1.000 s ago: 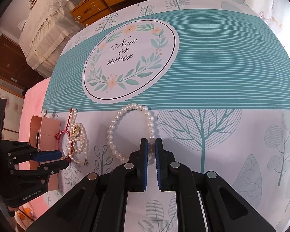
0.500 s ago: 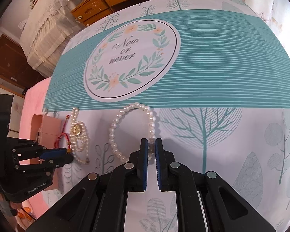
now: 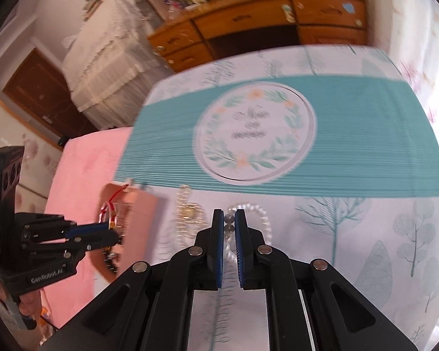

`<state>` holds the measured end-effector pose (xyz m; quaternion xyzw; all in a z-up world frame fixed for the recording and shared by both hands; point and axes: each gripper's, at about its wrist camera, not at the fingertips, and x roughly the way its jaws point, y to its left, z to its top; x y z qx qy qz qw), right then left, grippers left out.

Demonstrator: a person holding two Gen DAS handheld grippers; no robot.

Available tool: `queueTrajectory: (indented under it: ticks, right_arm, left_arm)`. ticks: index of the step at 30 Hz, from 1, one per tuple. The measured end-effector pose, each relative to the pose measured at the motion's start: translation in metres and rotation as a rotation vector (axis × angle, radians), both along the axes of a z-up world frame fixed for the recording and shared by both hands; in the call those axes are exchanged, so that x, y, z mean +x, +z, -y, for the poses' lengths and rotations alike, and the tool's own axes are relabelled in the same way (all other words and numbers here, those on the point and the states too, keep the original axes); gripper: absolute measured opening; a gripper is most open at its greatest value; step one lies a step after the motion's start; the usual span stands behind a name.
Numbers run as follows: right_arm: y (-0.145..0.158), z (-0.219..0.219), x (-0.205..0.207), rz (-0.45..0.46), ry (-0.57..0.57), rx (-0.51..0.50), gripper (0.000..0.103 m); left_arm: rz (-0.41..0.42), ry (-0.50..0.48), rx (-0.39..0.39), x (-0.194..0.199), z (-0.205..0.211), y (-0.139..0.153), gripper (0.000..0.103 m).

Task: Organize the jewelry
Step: 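Drop the red bracelet and pearl bracelet into the pink box, opening both grippers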

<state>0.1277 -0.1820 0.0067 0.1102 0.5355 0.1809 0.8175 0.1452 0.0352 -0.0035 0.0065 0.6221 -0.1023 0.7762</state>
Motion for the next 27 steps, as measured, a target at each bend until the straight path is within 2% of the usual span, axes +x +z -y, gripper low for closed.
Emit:
queueTrajectory:
  ticks: [2, 5, 14, 19, 24, 27]
  right_arm:
    - [0.013, -0.014, -0.004, 0.02, 0.029, 0.011, 0.007]
    - [0.03, -0.04, -0.012, 0.047, 0.084, 0.026, 0.007]
    - [0.058, -0.132, -0.026, 0.081, 0.25, 0.031, 0.007]
    - [0.061, -0.18, -0.027, 0.081, 0.32, 0.039, 0.007]
    - [0.053, -0.219, -0.018, 0.069, 0.354, 0.02, 0.007]
    - [0.043, -0.236, -0.011, 0.053, 0.363, -0.01, 0.007]
  left_arm:
    - [0.014, 0.038, -0.008, -0.005, -0.017, 0.007, 0.01]
    - [0.012, 0.093, -0.029, -0.019, -0.038, 0.001, 0.01]
    - [-0.039, 0.283, -0.109, -0.046, -0.093, -0.051, 0.01]
    - [-0.044, 0.343, -0.139, -0.057, -0.104, -0.078, 0.01]
    - [-0.041, 0.398, -0.168, -0.067, -0.112, -0.093, 0.012]
    - [-0.013, 0.422, -0.172, -0.075, -0.114, -0.092, 0.023]
